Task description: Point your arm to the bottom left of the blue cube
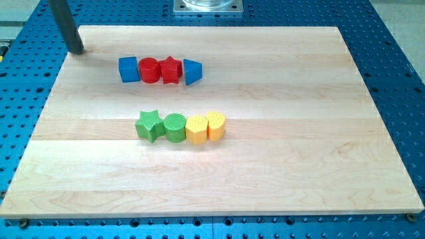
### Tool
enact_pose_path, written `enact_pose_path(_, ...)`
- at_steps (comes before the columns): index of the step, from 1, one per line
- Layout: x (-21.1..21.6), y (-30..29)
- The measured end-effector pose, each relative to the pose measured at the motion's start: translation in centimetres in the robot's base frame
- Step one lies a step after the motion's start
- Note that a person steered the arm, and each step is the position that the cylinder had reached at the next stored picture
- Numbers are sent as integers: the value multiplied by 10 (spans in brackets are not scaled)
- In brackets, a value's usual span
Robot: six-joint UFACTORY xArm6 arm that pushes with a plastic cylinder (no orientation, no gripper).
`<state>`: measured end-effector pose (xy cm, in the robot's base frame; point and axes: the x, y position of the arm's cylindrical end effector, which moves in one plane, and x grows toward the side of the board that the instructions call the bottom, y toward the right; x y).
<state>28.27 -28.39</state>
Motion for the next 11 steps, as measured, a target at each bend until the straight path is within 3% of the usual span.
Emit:
enact_pose_path(2, 45, 8)
enact_pose_path(4, 46, 55)
enact_pose_path(9, 46, 65)
enact_pose_path(11, 89, 65)
